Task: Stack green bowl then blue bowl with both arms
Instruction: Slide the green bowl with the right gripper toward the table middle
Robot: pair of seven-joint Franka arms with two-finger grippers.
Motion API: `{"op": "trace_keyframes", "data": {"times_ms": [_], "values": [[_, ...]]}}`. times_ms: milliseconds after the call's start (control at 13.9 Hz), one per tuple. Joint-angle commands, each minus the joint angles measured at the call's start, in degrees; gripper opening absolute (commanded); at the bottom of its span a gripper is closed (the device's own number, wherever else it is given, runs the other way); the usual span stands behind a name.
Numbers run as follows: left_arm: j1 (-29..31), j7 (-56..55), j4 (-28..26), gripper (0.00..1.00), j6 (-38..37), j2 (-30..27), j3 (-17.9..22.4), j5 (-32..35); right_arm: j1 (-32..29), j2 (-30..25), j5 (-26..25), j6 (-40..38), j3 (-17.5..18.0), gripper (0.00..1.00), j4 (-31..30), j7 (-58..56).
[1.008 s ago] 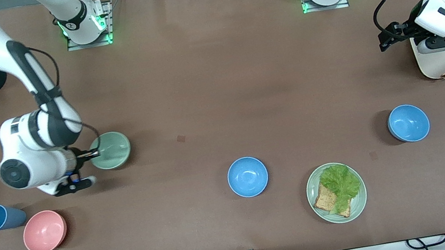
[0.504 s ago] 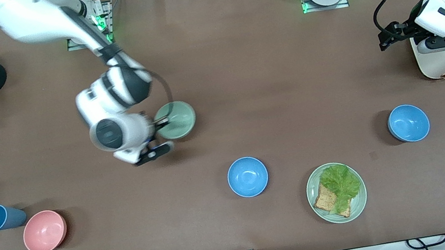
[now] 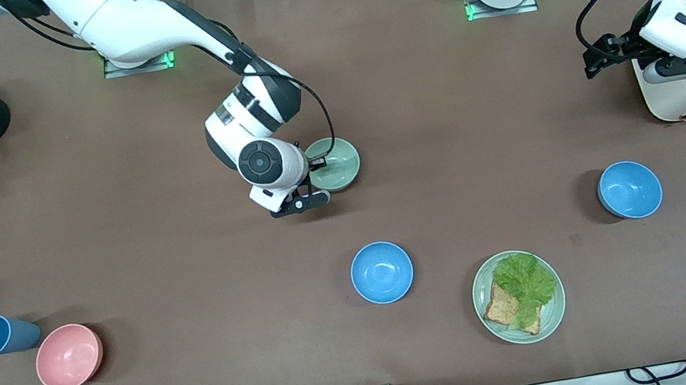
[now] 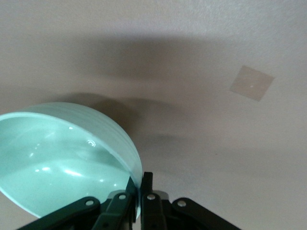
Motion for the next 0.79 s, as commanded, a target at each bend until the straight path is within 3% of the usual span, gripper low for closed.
{"op": "trace_keyframes", "data": {"times_ms": [0, 72, 144, 432, 720], "values": [[0.16, 1.13, 1.85, 1.0, -1.45, 0.89, 0.17, -0.69, 0.59, 0.86, 1.41, -0.44, -0.27, 0.03, 1.36, 1.02], [0.16, 1.22, 1.85, 1.0, -1.45, 0.89, 0.26, -0.69, 0.51, 0.78, 1.32, -0.53, -0.27, 0.6, 1.54, 2.85], [0.16, 1.22, 1.85, 1.0, -1.54, 0.98, 0.26, -0.69, 0.25, 0.26, 1.32, -0.97, -0.27, 1.0, 1.8, 3.74], [0.24, 1.22, 1.85, 1.0, -1.8, 0.98, 0.35, -0.69, -1.6, -5.88, 1.15, -5.79, -0.71, 1.0, 5.57, 4.72], [1.73, 4.28, 1.94, 1.0, -1.71, 1.33, 0.26, -0.69, -9.23, -13.09, 0.35, -14.49, -0.89, 1.0, 9.7, 4.19]]}}
